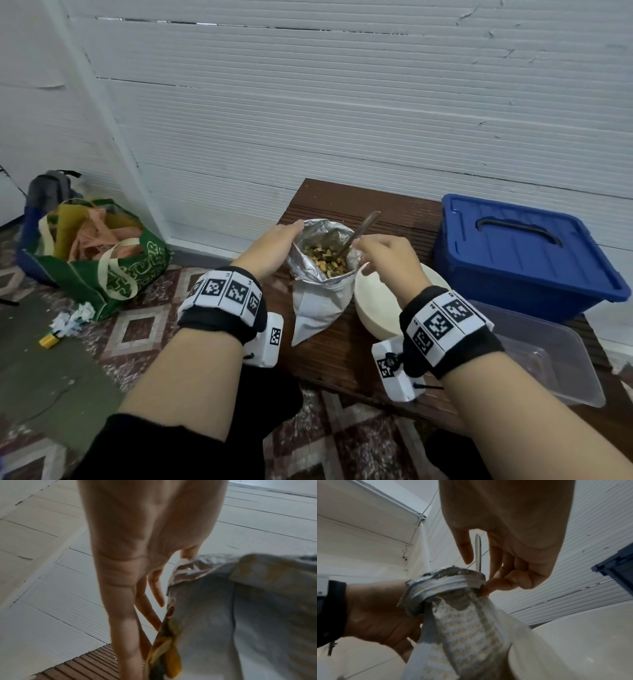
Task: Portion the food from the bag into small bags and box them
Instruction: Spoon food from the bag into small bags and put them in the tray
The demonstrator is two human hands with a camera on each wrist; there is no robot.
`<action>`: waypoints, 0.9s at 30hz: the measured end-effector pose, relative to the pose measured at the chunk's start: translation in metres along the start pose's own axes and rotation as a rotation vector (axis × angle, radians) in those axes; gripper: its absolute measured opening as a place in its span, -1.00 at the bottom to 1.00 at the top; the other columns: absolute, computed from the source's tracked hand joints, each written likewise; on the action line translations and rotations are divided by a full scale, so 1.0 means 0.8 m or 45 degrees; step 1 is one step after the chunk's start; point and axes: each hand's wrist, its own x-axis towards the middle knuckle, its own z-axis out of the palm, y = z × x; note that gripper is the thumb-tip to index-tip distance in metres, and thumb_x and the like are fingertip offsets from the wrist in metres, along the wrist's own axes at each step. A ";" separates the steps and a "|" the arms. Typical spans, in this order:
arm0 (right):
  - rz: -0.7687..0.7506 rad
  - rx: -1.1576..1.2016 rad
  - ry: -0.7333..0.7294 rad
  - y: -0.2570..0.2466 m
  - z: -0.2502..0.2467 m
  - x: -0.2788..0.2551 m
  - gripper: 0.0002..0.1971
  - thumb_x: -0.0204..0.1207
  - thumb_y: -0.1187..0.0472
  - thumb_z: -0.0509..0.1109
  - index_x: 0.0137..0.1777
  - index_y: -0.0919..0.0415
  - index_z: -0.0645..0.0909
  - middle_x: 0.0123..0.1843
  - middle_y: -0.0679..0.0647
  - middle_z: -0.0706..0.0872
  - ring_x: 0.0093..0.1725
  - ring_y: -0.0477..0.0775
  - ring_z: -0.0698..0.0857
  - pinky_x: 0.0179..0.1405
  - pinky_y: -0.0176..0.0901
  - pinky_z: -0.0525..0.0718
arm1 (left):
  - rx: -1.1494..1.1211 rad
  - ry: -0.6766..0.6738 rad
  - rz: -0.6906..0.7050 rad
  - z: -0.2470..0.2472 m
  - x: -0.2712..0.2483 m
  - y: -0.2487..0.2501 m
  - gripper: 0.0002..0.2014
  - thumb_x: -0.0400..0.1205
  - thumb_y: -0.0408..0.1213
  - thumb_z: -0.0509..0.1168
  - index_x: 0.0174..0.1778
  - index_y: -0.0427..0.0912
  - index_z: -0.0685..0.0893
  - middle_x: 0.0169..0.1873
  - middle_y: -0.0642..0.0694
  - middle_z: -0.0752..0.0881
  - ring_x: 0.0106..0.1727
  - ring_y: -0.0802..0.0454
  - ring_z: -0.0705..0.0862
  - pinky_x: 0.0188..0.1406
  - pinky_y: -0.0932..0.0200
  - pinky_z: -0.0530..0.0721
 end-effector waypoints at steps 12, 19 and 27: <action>0.078 -0.928 -0.206 0.046 -0.031 -0.022 -0.60 0.33 -0.19 0.53 -0.09 0.15 0.73 -0.08 0.01 0.74 0.00 0.02 0.68 0.03 -0.11 0.62 | 0.200 0.151 0.170 0.007 0.007 -0.009 -0.44 0.68 0.27 0.00 0.21 -0.12 0.63 -0.06 0.11 0.61 0.07 0.10 0.56 0.05 0.13 0.37; -0.011 -0.828 0.002 0.046 -0.033 -0.023 -0.81 0.54 0.19 0.34 -0.23 0.25 0.70 -0.18 0.12 0.77 -0.07 0.11 0.70 -0.06 -0.11 0.63 | 0.201 0.189 0.205 0.009 0.002 -0.009 -0.59 0.71 0.19 0.02 0.06 -0.07 0.58 -0.15 0.11 0.60 -0.09 0.19 0.57 -0.10 0.15 0.41; -0.055 -0.408 0.427 0.013 -0.077 -0.025 -0.80 0.55 0.26 0.26 -0.18 0.28 0.70 -0.16 0.13 0.74 -0.15 0.08 0.62 -0.30 -0.15 0.49 | 0.206 0.189 0.200 0.010 -0.002 -0.008 -0.57 0.70 0.18 0.07 0.16 -0.11 0.58 0.00 0.01 0.66 0.13 0.00 0.62 -0.09 0.14 0.46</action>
